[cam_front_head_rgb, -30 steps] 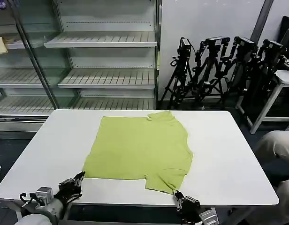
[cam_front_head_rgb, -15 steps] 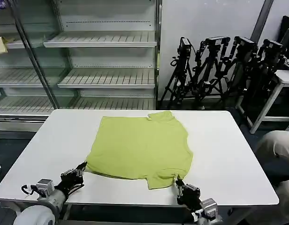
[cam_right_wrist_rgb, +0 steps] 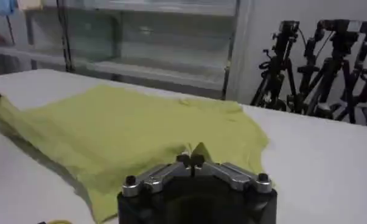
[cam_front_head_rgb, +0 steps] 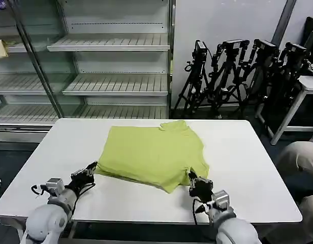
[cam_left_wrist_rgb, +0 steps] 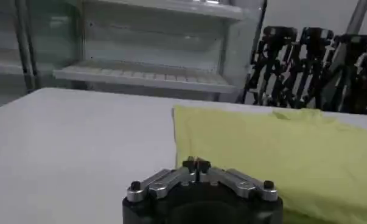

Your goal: Fold and organize the clothes.

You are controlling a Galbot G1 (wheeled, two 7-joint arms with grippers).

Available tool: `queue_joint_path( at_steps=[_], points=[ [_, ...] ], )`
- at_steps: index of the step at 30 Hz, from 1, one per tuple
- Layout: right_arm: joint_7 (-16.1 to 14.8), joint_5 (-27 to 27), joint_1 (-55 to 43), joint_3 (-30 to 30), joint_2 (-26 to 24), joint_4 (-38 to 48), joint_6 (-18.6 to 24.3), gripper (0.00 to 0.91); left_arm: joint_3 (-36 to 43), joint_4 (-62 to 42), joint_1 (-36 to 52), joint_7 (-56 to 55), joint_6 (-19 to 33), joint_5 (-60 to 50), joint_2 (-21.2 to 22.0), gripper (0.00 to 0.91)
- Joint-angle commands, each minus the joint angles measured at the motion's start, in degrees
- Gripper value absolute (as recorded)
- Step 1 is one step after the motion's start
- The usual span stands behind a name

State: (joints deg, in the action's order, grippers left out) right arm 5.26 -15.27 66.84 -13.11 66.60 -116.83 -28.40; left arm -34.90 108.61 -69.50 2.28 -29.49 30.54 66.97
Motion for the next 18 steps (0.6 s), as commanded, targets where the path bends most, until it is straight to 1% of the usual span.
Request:
queue_joint_path(
  at_steps=[1, 3, 9, 18],
  points=[
    [-1.38, 1.39, -7.61, 0.34, 0.49, 7.17, 0.67, 0.000, 1.74, -8.06, 7.41, 0.32, 0.55, 0.19, 0.14, 0.020],
    [-1.93, 1.90, -8.82, 0.44, 1.01, 8.31, 0.82, 0.000, 2.37, -9.95, 8.66, 0.43, 0.63, -0.06, 0.28, 0.020],
    [-2.26, 2.79, -10.05, 0.15, 1.27, 10.10, 0.86, 0.000, 3.51, -13.43, 11.34, 0.64, 0.72, -1.10, 0.99, 0.020],
    [-2.94, 2.73, -9.98, 0.13, 1.79, 11.85, 1.12, 0.000, 3.63, -14.64, 12.53, 0.71, 0.81, -1.22, 1.25, 0.020]
  ],
)
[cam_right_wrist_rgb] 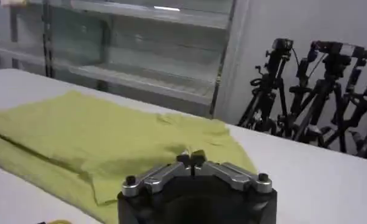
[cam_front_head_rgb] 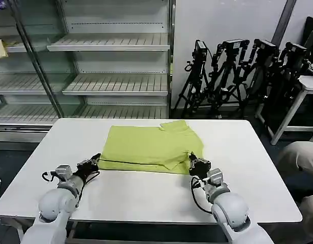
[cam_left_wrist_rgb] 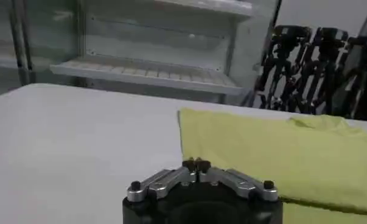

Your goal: Fold and organize the clothes.

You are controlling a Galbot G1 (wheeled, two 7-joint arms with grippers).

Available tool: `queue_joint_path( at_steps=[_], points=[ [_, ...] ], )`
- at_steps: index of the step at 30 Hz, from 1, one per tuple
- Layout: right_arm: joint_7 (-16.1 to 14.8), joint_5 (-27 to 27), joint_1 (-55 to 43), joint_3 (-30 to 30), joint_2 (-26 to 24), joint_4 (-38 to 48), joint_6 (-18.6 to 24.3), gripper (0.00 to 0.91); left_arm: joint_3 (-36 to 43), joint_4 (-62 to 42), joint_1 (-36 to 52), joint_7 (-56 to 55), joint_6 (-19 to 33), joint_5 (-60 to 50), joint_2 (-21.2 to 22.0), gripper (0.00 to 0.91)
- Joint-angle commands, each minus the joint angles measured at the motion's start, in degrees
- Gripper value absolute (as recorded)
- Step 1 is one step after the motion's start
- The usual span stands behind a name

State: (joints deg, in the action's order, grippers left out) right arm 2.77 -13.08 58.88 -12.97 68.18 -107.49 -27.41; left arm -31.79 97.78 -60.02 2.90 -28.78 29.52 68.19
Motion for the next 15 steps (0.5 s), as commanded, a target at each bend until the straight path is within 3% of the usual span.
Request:
queue_joint_path(
  at_steps=[1, 12, 13, 14, 15],
  points=[
    [-0.46, 0.54, -2.02, -0.01, 0.23, 2.52, 0.15, 0.000, 0.52, -3.81, 3.08, 0.09, 0.10, -0.21, 0.02, 0.020],
    [-1.02, 0.61, -2.17, -0.29, 1.43, 4.03, 0.59, 0.000, 1.95, -5.74, 4.75, 0.88, 1.34, -2.38, 0.55, 0.020],
    [-1.07, 0.66, -2.22, -0.30, 1.53, 4.15, 0.60, 0.071, 1.99, -5.82, 4.85, 0.88, 1.29, -2.38, 0.66, 0.020],
    [-1.17, 0.67, -2.29, -0.27, 1.60, 4.25, 0.59, 0.907, 1.99, -5.84, 4.90, 0.88, 1.30, -2.38, 0.68, 0.040],
    [-1.31, 0.69, -2.40, -0.21, 1.71, 4.44, 0.62, 0.907, 2.00, -5.95, 4.94, 0.88, 1.30, -2.42, 0.70, 0.907]
  ],
)
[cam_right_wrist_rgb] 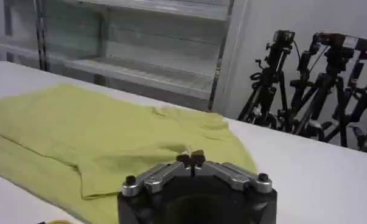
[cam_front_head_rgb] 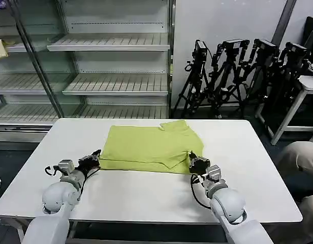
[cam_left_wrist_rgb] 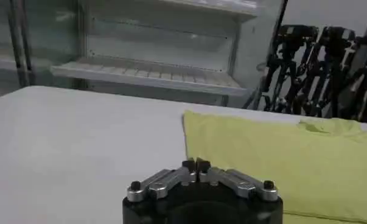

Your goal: Fold and organize the clothes.

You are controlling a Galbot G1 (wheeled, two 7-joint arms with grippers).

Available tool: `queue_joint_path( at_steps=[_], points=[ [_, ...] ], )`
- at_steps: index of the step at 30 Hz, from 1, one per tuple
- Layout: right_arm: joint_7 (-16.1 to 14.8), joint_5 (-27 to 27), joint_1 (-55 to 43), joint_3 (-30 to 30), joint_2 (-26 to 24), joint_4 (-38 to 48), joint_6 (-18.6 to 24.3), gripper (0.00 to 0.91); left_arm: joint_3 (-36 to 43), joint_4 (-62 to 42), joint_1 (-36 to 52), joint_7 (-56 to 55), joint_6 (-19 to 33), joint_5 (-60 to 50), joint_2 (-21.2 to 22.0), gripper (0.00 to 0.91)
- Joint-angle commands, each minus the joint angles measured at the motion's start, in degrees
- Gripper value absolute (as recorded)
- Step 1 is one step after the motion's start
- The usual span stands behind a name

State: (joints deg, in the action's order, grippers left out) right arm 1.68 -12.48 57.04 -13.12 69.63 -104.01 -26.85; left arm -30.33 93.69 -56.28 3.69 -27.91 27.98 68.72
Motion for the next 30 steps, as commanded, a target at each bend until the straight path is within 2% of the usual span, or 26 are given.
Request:
queue_joint_path(
  at_steps=[1, 3, 10, 19, 22, 30],
  points=[
    [-0.30, 0.13, -0.62, -0.02, 0.30, 1.10, 0.08, 0.907, 0.52, -1.94, 1.28, 0.07, 0.43, -1.03, 0.19, 0.907],
    [0.56, 1.43, -1.09, 0.25, 0.76, 1.58, -0.95, 0.907, 0.45, -1.92, 1.24, 0.01, 0.32, -1.43, 0.17, 0.907],
    [1.96, 1.12, -2.27, -0.65, 2.04, 3.29, -0.36, 0.907, -1.26, 2.95, -1.27, -0.13, 0.29, -1.22, -0.81, 0.907],
    [3.07, -1.34, 4.34, -3.27, -0.71, -3.19, -2.33, 0.907, -2.24, 12.70, -8.82, -0.89, -1.59, 0.92, -2.97, 0.907],
    [3.10, -2.15, 7.53, -4.23, -1.90, -5.82, -3.04, 0.907, -1.88, 13.46, -10.18, -2.97, -4.09, -0.42, -2.56, 0.907],
    [2.76, -3.77, 11.47, -5.83, -3.33, -9.09, -5.74, 0.907, -1.74, 14.13, -11.81, -2.28, -5.15, -0.51, -1.87, 0.907]
  ],
)
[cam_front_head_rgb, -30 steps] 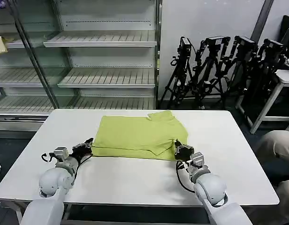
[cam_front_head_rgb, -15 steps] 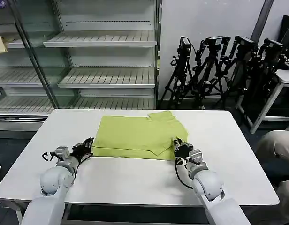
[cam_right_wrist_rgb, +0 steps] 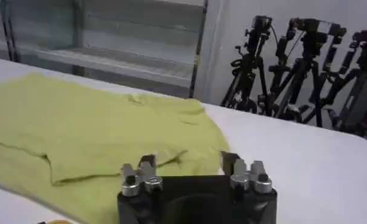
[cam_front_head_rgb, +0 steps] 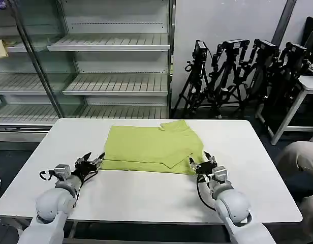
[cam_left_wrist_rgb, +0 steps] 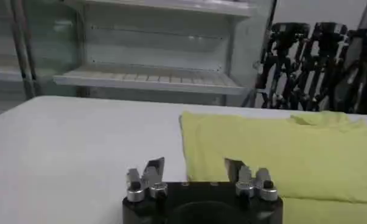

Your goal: Fold and organize the clothes.

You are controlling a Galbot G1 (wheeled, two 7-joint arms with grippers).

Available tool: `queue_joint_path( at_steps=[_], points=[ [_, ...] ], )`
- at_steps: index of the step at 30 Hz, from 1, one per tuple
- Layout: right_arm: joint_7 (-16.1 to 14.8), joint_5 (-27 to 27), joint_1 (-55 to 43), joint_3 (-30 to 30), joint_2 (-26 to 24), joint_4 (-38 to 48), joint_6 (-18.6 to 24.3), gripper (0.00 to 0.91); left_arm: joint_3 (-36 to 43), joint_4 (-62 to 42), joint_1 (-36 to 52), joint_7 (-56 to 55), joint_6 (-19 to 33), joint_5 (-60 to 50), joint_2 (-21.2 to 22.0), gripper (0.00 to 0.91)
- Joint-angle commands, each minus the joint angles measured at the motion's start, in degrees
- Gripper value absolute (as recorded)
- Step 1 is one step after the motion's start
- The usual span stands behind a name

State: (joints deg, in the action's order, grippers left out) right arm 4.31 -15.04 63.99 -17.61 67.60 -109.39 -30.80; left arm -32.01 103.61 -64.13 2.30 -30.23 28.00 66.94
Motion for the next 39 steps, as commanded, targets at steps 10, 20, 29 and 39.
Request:
queue_joint_path(
  at_steps=[10, 20, 29, 39],
  points=[
    [-0.47, -2.64, 4.68, -1.45, -1.29, -1.72, -2.35, 0.000, 0.13, 3.00, -4.92, -1.04, -2.83, -4.38, 0.26, 0.010],
    [-0.69, -3.84, 4.50, -1.67, -1.15, -1.70, -2.34, 0.000, 0.46, 2.82, -5.21, -0.60, -2.82, -4.39, 0.61, 0.010],
    [-0.83, -3.78, 4.47, -1.80, -1.14, -2.06, -2.34, 0.000, 0.63, 3.52, -5.45, -0.34, -2.81, -4.80, 0.91, 0.010],
    [-1.49, -3.73, 9.24, -3.09, -2.40, -8.01, -2.35, 0.000, -0.38, 7.95, -9.53, -0.60, -2.75, -4.79, 1.81, 0.010]
  ],
)
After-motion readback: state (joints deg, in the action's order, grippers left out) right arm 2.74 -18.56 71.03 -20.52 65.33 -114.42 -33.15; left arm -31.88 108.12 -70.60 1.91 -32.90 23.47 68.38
